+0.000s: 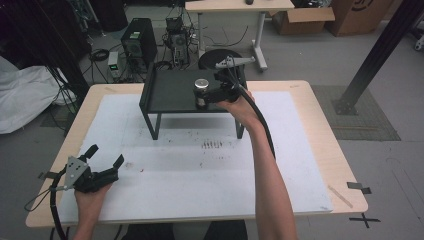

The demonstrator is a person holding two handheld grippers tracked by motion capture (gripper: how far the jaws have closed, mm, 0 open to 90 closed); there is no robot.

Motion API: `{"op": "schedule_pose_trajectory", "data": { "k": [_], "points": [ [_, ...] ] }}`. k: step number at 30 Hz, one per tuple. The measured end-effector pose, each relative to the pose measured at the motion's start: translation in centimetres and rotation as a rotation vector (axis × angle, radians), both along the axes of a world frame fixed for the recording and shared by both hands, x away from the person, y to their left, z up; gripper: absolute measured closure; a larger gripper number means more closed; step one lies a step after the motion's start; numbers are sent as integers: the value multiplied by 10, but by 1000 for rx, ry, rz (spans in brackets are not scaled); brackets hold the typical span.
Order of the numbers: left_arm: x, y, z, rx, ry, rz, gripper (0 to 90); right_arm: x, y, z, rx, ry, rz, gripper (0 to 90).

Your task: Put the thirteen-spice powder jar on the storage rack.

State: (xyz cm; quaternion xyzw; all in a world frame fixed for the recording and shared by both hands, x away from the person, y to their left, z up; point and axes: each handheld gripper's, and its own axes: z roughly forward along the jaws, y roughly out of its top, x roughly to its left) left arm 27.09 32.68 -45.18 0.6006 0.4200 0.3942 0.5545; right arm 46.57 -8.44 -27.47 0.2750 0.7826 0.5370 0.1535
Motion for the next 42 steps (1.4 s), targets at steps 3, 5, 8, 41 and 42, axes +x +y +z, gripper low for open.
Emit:
{"op": "schedule_pose_trajectory", "data": {
  "k": [3,5,8,41,42],
  "points": [
    [0,0,0,1,0,0,37,-5,-2,3,-13,-14,-4,0],
    [0,1,0,8,2,-1,37,-11,-4,5,-11,-30,-13,0],
    [0,1,0,8,2,0,37,-20,-8,8,1,-53,-18,0],
    [0,0,0,13,4,1,37,-100,-72,-13,31,-153,-206,9],
    [0,0,0,13,3,1,37,-101,-74,-15,30,-154,-213,9]
  ]
}}
